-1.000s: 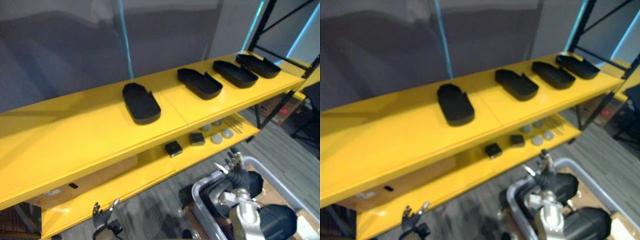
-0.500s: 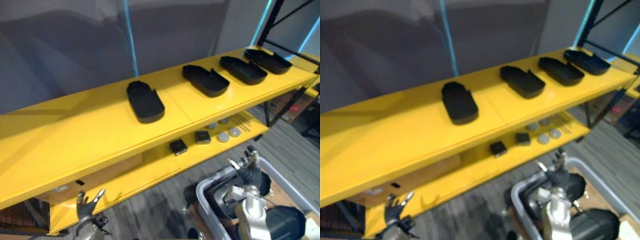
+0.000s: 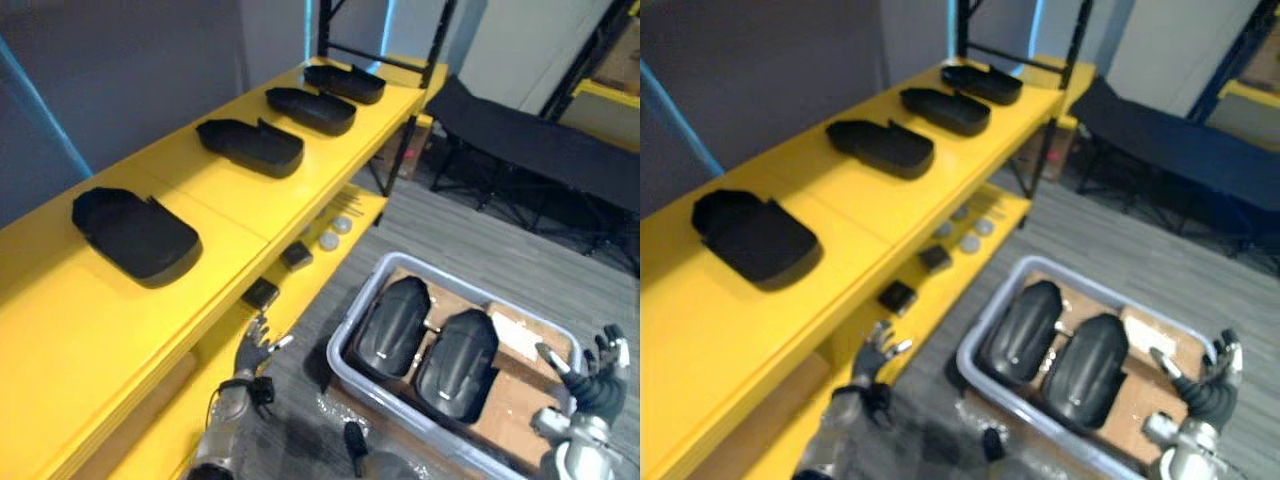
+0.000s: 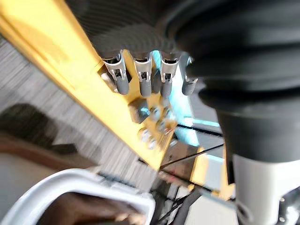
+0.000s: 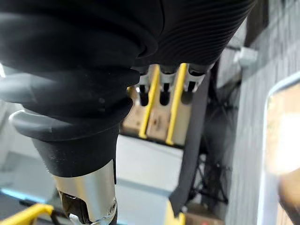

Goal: Walk over and take plastic housings, then place them on the shelf

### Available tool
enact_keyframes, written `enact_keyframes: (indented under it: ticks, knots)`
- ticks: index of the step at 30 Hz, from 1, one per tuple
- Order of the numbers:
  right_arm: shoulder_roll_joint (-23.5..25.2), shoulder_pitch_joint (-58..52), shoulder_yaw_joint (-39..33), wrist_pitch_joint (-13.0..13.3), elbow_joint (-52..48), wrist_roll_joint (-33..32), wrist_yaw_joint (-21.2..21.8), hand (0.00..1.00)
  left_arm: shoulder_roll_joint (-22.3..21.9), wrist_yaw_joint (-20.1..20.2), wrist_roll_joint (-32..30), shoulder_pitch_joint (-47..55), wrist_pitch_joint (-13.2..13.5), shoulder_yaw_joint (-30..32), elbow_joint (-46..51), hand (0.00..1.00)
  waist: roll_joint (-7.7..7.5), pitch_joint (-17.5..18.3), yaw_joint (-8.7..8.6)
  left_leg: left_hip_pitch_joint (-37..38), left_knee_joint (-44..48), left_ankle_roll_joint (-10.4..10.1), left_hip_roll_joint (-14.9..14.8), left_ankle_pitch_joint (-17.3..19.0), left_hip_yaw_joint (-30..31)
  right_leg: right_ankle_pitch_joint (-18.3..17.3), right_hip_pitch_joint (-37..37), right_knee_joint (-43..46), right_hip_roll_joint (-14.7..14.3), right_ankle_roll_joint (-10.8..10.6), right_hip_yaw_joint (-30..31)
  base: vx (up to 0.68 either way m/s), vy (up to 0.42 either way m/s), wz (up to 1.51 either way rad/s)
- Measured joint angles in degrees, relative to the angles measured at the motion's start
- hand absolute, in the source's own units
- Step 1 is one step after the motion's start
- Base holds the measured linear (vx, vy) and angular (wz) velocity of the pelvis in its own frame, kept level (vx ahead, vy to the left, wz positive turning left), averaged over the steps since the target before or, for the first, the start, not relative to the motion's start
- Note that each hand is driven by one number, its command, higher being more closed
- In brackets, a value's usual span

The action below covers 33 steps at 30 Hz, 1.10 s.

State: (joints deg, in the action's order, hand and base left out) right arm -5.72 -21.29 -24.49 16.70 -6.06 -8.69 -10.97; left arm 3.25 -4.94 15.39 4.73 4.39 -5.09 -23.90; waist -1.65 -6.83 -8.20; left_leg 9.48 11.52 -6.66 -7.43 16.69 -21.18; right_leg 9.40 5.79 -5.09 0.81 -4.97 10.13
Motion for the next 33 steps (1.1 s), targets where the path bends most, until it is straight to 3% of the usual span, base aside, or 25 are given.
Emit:
enact_keyframes:
  ticks: [3,5,9,10,16,18,19,20,22,23,24,27,28,29,30,33]
  knots:
    - [-0.9,2.9,1.9,0.6,0.0,0.0,1.2,0.00,-0.7,-1.7,0.5,3.8,0.0,0.6,-0.5,0.00,0.27,-0.8,1.58,-4.6,9.1,3.9,2.1,2.2,15.4,0.1,1.5,0.5,0.3,0.6,1.1,-0.04,-0.317,-0.90]
    - [-1.2,4.7,2.7,0.6,0.1,0.0,1.1,0.00,-1.4,-1.7,0.4,5.9,0.0,1.6,-0.5,0.00,0.46,-0.9,2.38,-5.7,10.9,4.6,2.7,3.1,17.5,0.7,2.4,0.7,0.4,1.3,1.2,-0.04,-0.165,-0.49]
    - [-1.0,5.7,6.1,0.4,0.4,0.0,-0.6,0.00,-1.5,-1.8,-1.1,6.9,1.2,2.0,-1.5,0.00,1.01,-1.5,4.48,-5.3,8.9,4.1,2.7,6.1,17.4,1.7,5.3,3.8,0.0,1.1,0.8,-0.04,-0.071,-0.06]
    - [-0.5,5.8,7.0,0.4,0.4,0.0,-0.6,0.00,-1.5,-1.7,-2.6,7.3,1.5,2.3,-1.5,0.00,0.86,-1.8,4.72,-5.1,9.0,4.2,2.8,6.8,17.5,2.3,5.3,4.6,0.2,0.1,0.8,-0.06,0.073,-0.03]
    - [0.7,1.2,9.5,0.7,-4.6,0.1,-0.5,0.00,-1.5,-1.2,-5.2,10.6,1.8,4.3,0.6,0.00,0.88,-2.0,7.34,-3.5,13.5,6.1,3.1,11.4,14.8,1.9,4.7,7.1,0.0,0.8,0.8,-0.08,0.096,-0.28]
    - [0.7,-0.4,10.8,0.7,-6.5,0.5,-0.2,0.00,-1.5,-1.3,-5.2,11.3,1.8,5.0,0.7,0.00,1.61,-2.1,7.59,-3.5,13.8,7.0,2.9,11.4,12.8,-3.0,6.4,9.9,0.8,4.3,-2.8,-0.11,0.086,-0.40]
    - [0.7,-0.4,11.0,0.6,-6.8,0.6,-0.1,0.00,-1.5,-1.3,-5.2,11.3,1.8,5.1,0.9,0.00,1.72,-2.1,7.93,-3.6,13.7,7.3,2.7,11.3,12.3,-4.0,7.4,11.9,1.0,4.7,-4.0,-0.07,0.038,-0.30]
    - [0.7,-0.6,11.1,0.6,-7.3,1.1,-0.1,0.00,-1.3,-1.3,-5.2,11.3,1.8,5.4,1.5,0.00,1.68,-2.0,7.90,-3.4,13.6,7.4,2.4,11.2,12.0,-5.0,9.5,19.6,1.7,4.5,-6.3,-0.01,0.007,-0.09]
    - [0.5,-0.8,11.2,0.6,-7.8,1.6,0.3,0.00,-1.6,-1.1,-5.2,11.9,1.7,6.5,3.4,0.00,1.64,-1.8,8.60,-2.0,13.2,7.3,2.2,11.1,11.7,-11.2,9.7,30.9,2.4,4.5,-10.8,0.07,-0.015,-0.12]
    - [0.2,-0.4,11.6,0.6,-9.0,1.7,0.9,0.00,-1.5,-1.1,-5.1,12.5,1.3,6.9,4.7,0.00,1.27,-1.3,9.14,-1.2,13.0,7.1,2.4,11.0,11.3,-11.2,9.6,31.8,3.2,3.8,-14.4,0.10,-0.047,-0.32]
    - [-0.3,-0.1,12.5,0.6,-9.7,2.0,1.0,0.00,-1.8,-1.1,-5.1,12.7,0.7,7.5,4.8,0.00,2.11,-0.6,9.19,-1.4,12.7,6.8,2.2,10.6,11.4,-9.8,9.6,30.8,2.9,3.0,-15.6,0.07,-0.055,-0.43]
    - [-0.9,4.9,15.0,0.1,-8.7,3.1,1.0,0.00,-3.4,-0.8,-4.7,12.7,-0.2,10.5,4.2,0.00,4.89,0.9,10.91,-1.8,6.9,7.5,0.7,5.9,11.3,-0.7,7.6,18.2,-0.1,3.8,-16.4,0.08,-0.040,-0.48]
    - [-1.3,7.7,15.0,-0.1,-7.3,3.9,0.8,0.00,-3.5,-0.6,-4.8,12.5,0.0,11.3,4.0,0.00,4.43,0.6,10.56,-1.4,5.6,6.8,0.9,5.6,11.3,-7.9,9.3,25.3,1.5,8.6,-18.5,0.27,-0.010,-0.26]
    - [-1.7,9.4,15.0,-0.9,-5.2,3.9,0.8,0.00,-2.4,-0.5,-4.9,12.8,0.2,11.6,3.2,0.00,3.09,0.6,10.28,-1.5,5.9,6.6,1.6,5.5,11.3,-9.7,9.1,27.4,3.2,7.8,-19.4,0.28,-0.012,-0.20]
    - [-2.4,10.7,15.1,-2.0,-2.5,3.9,0.8,0.00,-1.2,-0.4,-4.9,13.0,0.2,12.6,1.3,0.00,2.06,1.2,11.02,-2.6,8.2,6.4,2.0,5.6,11.3,-8.7,8.7,26.2,2.2,6.8,-19.6,0.07,-0.047,-0.34]
    - [-4.6,13.3,15.1,-3.5,-1.7,3.9,1.0,0.00,-1.5,-0.4,-4.9,15.0,0.2,13.7,-1.0,0.00,2.40,1.5,11.31,-5.1,10.9,6.2,1.2,5.3,11.9,-5.2,8.0,19.6,0.6,6.3,-18.1,-0.05,-0.085,-0.65]
